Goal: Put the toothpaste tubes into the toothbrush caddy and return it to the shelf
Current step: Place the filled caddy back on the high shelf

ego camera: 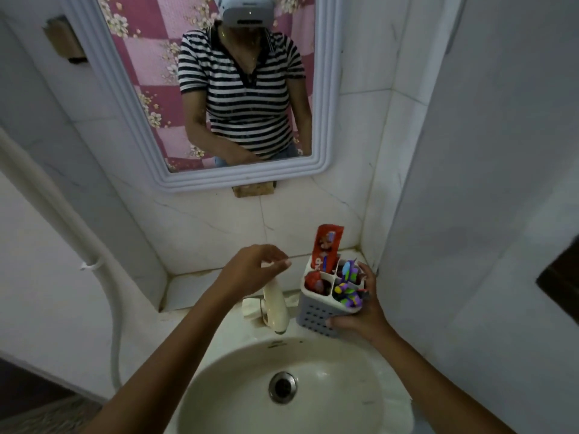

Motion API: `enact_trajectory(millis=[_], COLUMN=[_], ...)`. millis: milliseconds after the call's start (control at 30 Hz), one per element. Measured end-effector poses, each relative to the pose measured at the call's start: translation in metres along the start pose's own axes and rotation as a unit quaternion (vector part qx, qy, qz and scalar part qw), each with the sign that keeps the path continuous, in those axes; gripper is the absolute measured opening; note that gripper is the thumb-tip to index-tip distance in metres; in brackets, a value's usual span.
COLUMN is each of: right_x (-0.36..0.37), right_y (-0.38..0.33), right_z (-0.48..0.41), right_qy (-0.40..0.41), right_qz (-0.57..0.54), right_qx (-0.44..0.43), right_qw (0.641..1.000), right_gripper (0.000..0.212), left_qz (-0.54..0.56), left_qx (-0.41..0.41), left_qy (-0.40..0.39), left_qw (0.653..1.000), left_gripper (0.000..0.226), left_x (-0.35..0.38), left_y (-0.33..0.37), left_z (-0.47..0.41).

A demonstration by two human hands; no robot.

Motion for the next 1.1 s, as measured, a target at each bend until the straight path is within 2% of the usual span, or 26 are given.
enact_trajectory(millis=[133,233,333,467,533,600,633,700,733,767,833,933,1000,1100], right_x=[-0.022,-0.048,-0.076,-0.111,-0.126,-0.137,-0.143,-0.155,-0.160,-0.163,-0.165,-0.164,-0.161,-0.157], right_y=[-0.077,-0.166,-0.261,-0.400,-0.472,-0.544,-0.578,-0.643,-0.673,-0.701,-0.746,-0.793,-0.813,-0.825], right_z=[-0.015,-0.020,-0.025,-0.025,-0.018,-0.008,-0.003,0.004,0.005,0.006,0.006,-0.006,-0.022,-0.057], right_qy=[0.045,0.090,0.133,0.169,0.179,0.159,0.147,0.144,0.151,0.164,0.207,0.286,0.340,0.399], right_qz=[-0.020,-0.032,-0.038,-0.087,-0.139,-0.188,-0.203,-0.211,-0.201,-0.186,-0.155,-0.118,-0.088,-0.046], right_qx=[-0.074,-0.137,-0.214,-0.307,-0.345,-0.388,-0.404,-0.423,-0.429,-0.433,-0.438,-0.432,-0.413,-0.378], right_qw=[0.996,0.986,0.967,0.933,0.911,0.888,0.880,0.869,0.868,0.867,0.861,0.847,0.840,0.834], right_gripper=[0.132,0.126,0.116,0.103,0.100,0.089,0.082,0.074,0.074,0.076,0.084,0.097,0.106,0.112], left_qz=[-0.022,0.045,0.174,0.243,0.173,0.024,-0.079,-0.276,-0.331,-0.369,-0.428,-0.476,-0.472,-0.468], left_qx=[0.038,0.086,0.156,0.311,0.362,0.377,0.371,0.349,0.336,0.318,0.264,0.194,0.182,0.199], left_qy=[-0.034,0.058,0.133,0.142,0.177,0.284,0.355,0.473,0.499,0.509,0.498,0.447,0.421,0.436], left_qw=[0.998,0.994,0.963,0.908,0.899,0.881,0.854,0.761,0.727,0.710,0.707,0.732,0.752,0.743], left_gripper=[0.050,0.047,0.041,0.033,0.040,0.052,0.055,0.059,0.063,0.067,0.077,0.086,0.091,0.098], left_x=[-0.007,-0.043,-0.100,-0.196,-0.248,-0.302,-0.327,-0.370,-0.387,-0.404,-0.432,-0.456,-0.459,-0.454], left_y=[0.047,0.098,0.153,0.243,0.282,0.315,0.331,0.362,0.373,0.381,0.388,0.383,0.370,0.356], left_z=[-0.001,-0.003,-0.003,-0.001,0.000,0.002,0.004,0.007,0.004,-0.004,-0.028,-0.068,-0.086,-0.096])
Point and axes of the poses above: each hand's wrist, its own z-axis away from the middle knuckle, its own x-axis out of the palm, y = z × x, the point moved 5 cm from there along -z, towards the middle knuckle, and after that the axes turned 4 degrees about x, right-handed, at the moved point
